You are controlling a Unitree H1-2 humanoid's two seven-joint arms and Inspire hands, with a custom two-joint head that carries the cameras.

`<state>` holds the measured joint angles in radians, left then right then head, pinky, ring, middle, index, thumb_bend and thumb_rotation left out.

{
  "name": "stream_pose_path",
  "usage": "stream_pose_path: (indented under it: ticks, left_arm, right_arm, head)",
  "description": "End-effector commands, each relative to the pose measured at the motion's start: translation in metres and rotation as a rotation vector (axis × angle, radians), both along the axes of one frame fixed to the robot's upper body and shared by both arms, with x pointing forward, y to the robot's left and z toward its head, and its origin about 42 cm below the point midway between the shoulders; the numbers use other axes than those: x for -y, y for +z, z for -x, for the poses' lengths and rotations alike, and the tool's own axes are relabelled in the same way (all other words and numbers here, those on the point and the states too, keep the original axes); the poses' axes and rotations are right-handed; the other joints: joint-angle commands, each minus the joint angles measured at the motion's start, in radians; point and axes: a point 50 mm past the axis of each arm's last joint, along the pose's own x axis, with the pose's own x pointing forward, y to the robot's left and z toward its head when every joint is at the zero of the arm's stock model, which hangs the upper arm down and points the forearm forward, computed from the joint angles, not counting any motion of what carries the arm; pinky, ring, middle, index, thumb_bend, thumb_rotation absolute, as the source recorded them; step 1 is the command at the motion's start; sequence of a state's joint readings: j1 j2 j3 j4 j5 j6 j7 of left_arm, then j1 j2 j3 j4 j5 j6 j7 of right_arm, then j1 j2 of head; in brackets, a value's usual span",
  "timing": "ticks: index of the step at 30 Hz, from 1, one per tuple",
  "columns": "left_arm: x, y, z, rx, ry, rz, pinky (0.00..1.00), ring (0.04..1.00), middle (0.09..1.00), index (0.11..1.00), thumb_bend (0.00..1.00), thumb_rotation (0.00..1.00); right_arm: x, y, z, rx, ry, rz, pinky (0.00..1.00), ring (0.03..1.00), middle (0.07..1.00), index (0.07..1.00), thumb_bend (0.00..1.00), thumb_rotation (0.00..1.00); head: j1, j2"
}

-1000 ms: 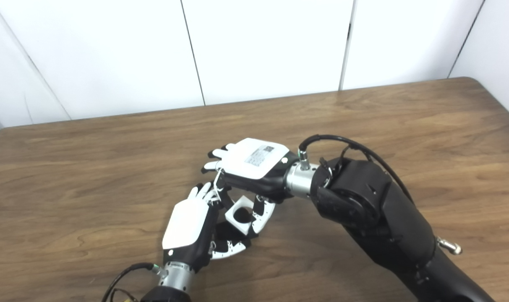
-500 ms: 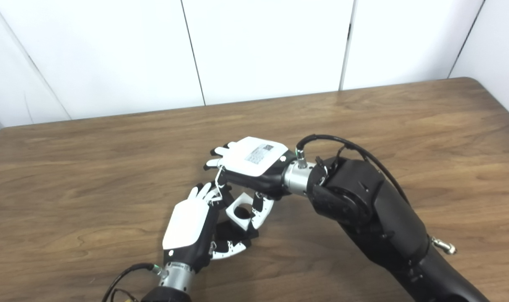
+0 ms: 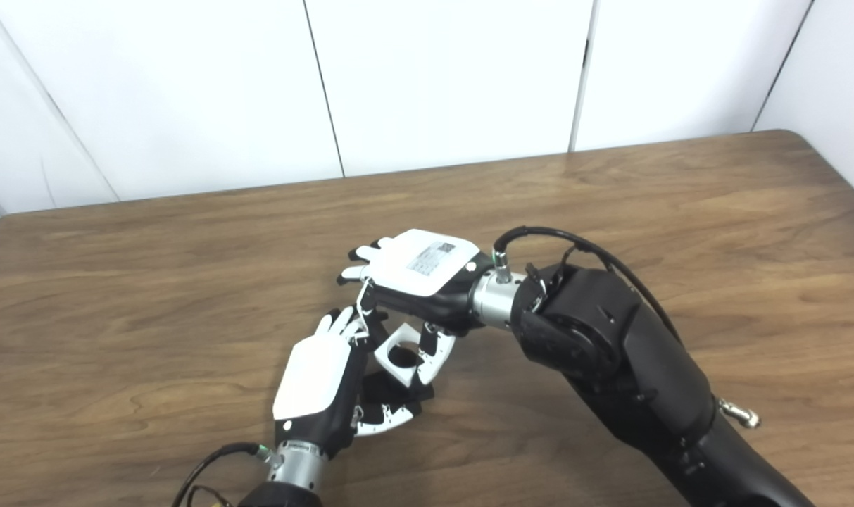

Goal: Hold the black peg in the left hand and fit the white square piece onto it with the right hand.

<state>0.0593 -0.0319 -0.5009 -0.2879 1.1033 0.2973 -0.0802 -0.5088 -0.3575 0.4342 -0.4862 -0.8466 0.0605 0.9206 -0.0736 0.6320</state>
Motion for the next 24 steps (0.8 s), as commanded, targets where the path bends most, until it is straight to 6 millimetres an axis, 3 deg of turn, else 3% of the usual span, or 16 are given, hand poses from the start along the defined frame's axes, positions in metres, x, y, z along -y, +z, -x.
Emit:
stream_pose_path:
  ticks: [1,24]
  left_arm:
    - [0.0033,-0.0111,0.0024,-0.047,-0.011,-0.023,0.98,0.951,0.867,0.492,0.52,0.07]
    - [0.0101,-0.0103,-0.0034,-0.051,-0.003,-0.030,1.00,0.958,0.874,0.493,0.52,0.08]
  right_arm:
    - [-0.0039,0.0158,-0.0028,0.077,0.024,-0.028,1.00,1.000,0.934,0.491,0.52,0.15]
    - [-0.0083,0.0148,-0.0009,0.039,0.033,-0.019,1.00,1.000,0.945,0.491,0.52,0.16]
  head:
    - [-0.002,0.001]
    - [0.011,0.012]
